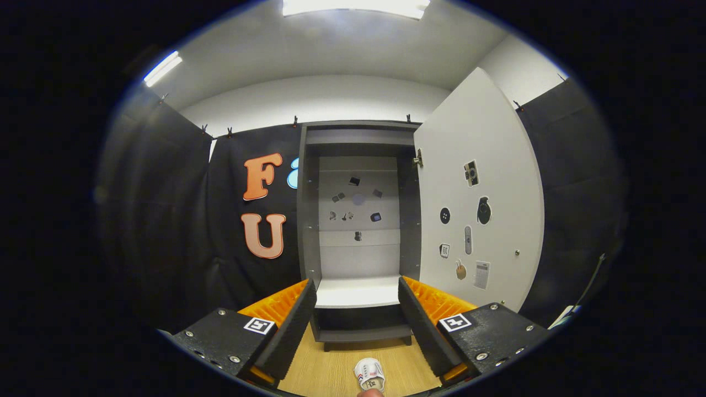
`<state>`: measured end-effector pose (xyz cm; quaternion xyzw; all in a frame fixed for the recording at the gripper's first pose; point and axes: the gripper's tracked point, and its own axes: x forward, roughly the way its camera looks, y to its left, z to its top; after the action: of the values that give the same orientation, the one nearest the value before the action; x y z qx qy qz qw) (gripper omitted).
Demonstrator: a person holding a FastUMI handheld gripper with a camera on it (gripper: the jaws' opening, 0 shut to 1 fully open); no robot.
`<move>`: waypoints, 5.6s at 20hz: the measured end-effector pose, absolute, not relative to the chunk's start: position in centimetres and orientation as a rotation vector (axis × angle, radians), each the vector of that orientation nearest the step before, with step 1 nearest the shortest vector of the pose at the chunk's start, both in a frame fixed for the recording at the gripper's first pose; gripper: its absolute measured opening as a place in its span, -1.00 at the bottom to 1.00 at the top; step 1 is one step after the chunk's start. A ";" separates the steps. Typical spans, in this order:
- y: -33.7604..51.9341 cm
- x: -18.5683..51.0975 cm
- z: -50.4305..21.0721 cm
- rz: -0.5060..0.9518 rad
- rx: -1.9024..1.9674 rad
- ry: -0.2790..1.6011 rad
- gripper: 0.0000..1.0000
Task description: Open the shoe cabinet door, grab the shoes and put them into the shoe cabinet, then close the shoe cabinet door.
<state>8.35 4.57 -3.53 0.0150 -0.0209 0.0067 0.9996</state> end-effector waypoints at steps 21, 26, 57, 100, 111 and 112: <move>4.6 13.1 -28.4 0.060 0.122 0.421 0.87; 4.4 13.6 -35.3 0.062 0.125 0.544 0.87; 5.6 14.4 -55.9 0.067 0.201 0.986 -1.00; 5.8 40.4 -16.5 0.156 0.052 0.264 -1.00; 6.5 50.1 -21.5 0.150 0.043 0.364 -1.00; 6.6 50.1 -21.8 0.152 0.045 0.374 -1.00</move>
<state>50.12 6.60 -21.84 0.0223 0.1857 0.0757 0.9794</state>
